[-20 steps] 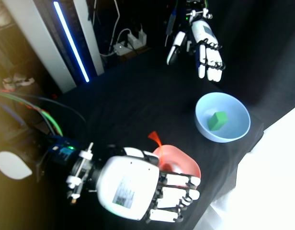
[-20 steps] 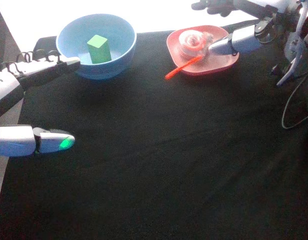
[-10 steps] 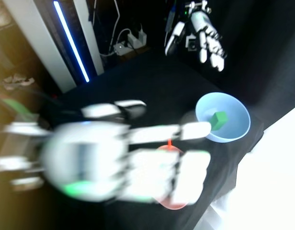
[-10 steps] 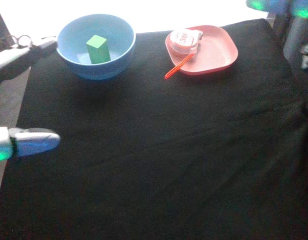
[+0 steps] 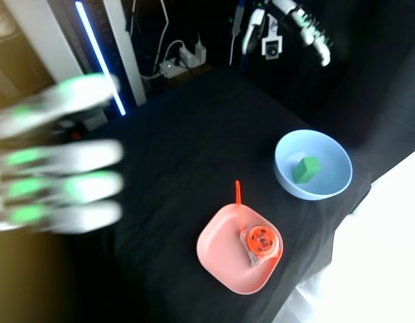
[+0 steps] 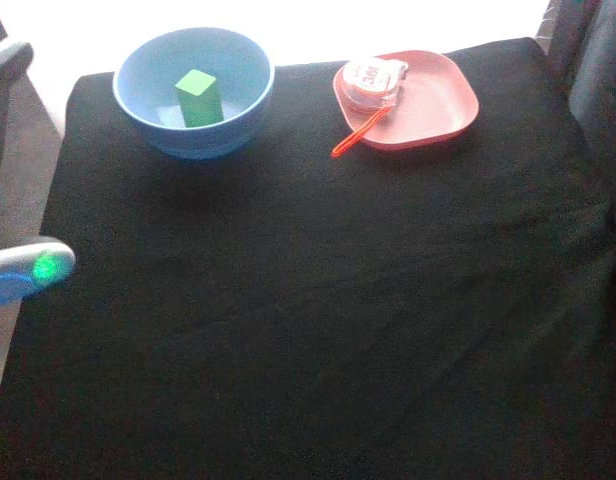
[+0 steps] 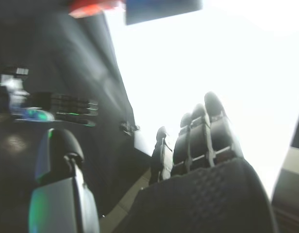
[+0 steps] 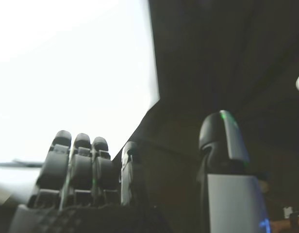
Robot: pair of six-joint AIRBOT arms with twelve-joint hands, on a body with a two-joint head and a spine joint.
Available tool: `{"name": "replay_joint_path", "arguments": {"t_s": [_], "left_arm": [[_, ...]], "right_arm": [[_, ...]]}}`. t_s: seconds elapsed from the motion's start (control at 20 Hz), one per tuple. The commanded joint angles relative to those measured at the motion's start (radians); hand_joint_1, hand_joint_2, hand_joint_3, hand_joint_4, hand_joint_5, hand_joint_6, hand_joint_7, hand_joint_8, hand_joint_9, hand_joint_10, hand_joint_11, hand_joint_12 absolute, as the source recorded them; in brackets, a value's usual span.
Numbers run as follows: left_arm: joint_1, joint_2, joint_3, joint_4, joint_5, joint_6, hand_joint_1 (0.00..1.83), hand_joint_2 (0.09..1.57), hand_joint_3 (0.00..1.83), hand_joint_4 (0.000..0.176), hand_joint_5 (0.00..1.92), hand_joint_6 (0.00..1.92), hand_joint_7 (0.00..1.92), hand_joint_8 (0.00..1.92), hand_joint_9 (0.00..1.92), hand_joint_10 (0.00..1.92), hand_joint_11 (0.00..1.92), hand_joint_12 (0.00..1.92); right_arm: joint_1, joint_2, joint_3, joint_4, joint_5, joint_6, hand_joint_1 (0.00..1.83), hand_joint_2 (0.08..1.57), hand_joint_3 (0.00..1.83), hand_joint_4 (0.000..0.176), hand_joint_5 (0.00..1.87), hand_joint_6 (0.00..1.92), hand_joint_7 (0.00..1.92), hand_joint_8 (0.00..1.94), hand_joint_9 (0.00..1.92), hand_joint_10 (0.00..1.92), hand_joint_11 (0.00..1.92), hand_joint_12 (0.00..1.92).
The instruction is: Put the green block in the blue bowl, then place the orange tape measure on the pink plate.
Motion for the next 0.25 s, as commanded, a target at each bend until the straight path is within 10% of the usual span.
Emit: {"name": "replay_joint_path", "arguments": {"t_s": [0.0, 0.2], "left_arm": [[-0.009, 0.004, -0.005, -0.007, -0.130, -0.008, 0.58, 0.95, 0.00, 0.176, 0.09, 0.00, 0.02, 0.00, 0.04, 0.00, 0.00, 0.45], [-0.025, -0.007, -0.008, 0.011, -0.131, -0.008, 0.47, 0.93, 0.00, 0.176, 0.08, 0.00, 0.07, 0.00, 0.16, 0.00, 0.00, 0.66]], "right_arm": [[0.005, 0.000, -0.002, 0.041, 0.163, 0.005, 0.82, 0.93, 0.00, 0.167, 0.10, 0.01, 0.09, 0.03, 0.00, 0.00, 0.00, 0.00], [-0.002, -0.013, -0.011, 0.045, 0.199, 0.005, 0.82, 1.01, 0.02, 0.142, 0.04, 0.00, 0.03, 0.00, 0.00, 0.00, 0.00, 0.00]]}}
